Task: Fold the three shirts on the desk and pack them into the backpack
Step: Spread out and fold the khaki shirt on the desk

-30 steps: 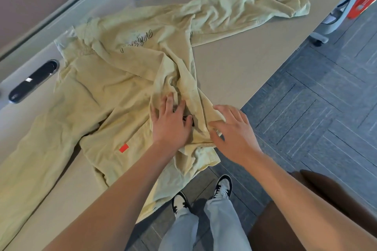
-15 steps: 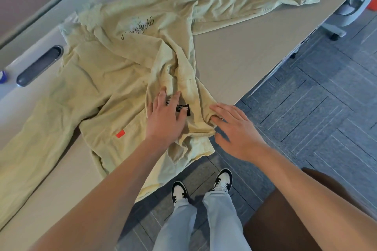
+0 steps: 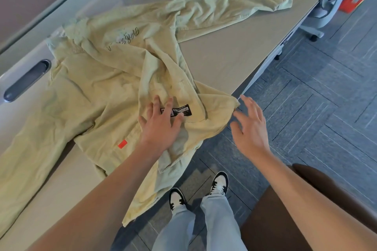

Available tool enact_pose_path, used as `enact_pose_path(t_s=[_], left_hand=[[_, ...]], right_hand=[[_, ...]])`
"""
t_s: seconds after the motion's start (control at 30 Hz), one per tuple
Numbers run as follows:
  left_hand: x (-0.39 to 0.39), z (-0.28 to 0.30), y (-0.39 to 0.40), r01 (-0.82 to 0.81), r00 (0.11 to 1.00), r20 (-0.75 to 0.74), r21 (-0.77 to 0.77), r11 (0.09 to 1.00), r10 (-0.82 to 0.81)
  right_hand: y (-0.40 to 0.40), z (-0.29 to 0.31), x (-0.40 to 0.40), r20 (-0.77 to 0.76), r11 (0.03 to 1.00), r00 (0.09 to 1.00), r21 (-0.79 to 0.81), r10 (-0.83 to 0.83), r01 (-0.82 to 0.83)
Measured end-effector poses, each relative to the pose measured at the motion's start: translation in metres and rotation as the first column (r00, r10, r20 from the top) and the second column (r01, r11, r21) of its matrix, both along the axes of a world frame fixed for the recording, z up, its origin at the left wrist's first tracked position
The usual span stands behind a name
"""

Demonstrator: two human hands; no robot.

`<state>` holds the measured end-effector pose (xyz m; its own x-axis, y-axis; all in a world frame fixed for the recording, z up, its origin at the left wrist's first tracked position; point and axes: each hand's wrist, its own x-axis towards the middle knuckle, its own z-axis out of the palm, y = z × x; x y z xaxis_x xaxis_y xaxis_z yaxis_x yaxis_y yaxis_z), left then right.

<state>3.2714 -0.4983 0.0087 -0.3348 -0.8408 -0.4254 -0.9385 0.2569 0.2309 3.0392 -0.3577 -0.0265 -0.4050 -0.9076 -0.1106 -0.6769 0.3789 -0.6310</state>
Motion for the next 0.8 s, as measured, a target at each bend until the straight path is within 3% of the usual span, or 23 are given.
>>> enact_pose_path(t_s=[0.07, 0.13, 0.2, 0.27, 0.33, 0.4, 0.47, 0.57, 0.67, 0.8], left_hand=[[-0.002, -0.001, -0.001, 0.005, 0.999, 0.032, 0.004, 1.000, -0.005], [-0.003, -0.003, -0.001, 0.005, 0.999, 0.046, -0.005, 1.000, -0.005], [-0.007, -0.005, -0.001, -0.002, 0.999, 0.051, -0.017, 1.000, 0.003], [-0.009, -0.006, -0.001, -0.020, 0.998, 0.053, -0.011, 1.000, 0.020], [-0.012, -0.007, 0.000, -0.034, 0.999, 0.039, -0.016, 0.999, 0.035], [-0.012, -0.007, 0.002, -0.026, 0.999, 0.030, -0.057, 0.998, 0.028], [-0.013, -0.004, 0.003, -0.018, 0.999, 0.035, -0.090, 0.996, 0.021], [-0.017, 0.000, 0.002, -0.016, 0.999, 0.032, -0.089, 0.996, 0.019], [-0.024, 0.002, 0.000, 0.004, 0.999, 0.041, -0.085, 0.996, -0.001], [-0.036, 0.002, -0.004, 0.051, 0.997, 0.060, -0.092, 0.994, -0.045]], right_hand=[[-0.001, 0.001, -0.011, -0.246, 0.967, 0.941, -0.037, 0.234, -0.251], [-0.006, 0.005, -0.018, -0.351, 0.906, 0.846, 0.014, 0.400, -0.423], [-0.012, 0.004, -0.021, -0.372, 0.843, 0.767, 0.090, 0.522, -0.531], [-0.018, 0.002, -0.023, -0.337, 0.841, 0.776, 0.111, 0.534, -0.530], [-0.022, 0.007, -0.024, -0.198, 0.911, 0.890, 0.089, 0.412, -0.402], [-0.024, 0.016, -0.027, 0.075, 0.989, 0.987, 0.042, 0.139, -0.142], [-0.025, 0.018, -0.031, 0.326, 0.996, 0.942, 0.004, -0.082, 0.086], [-0.021, 0.011, -0.038, 0.508, 0.971, 0.828, 0.131, -0.239, 0.200], [-0.016, 0.003, -0.046, 0.425, 0.952, 0.856, 0.206, -0.295, 0.226], [-0.012, 0.004, -0.053, 0.156, 0.957, 0.944, 0.027, -0.291, 0.290]])
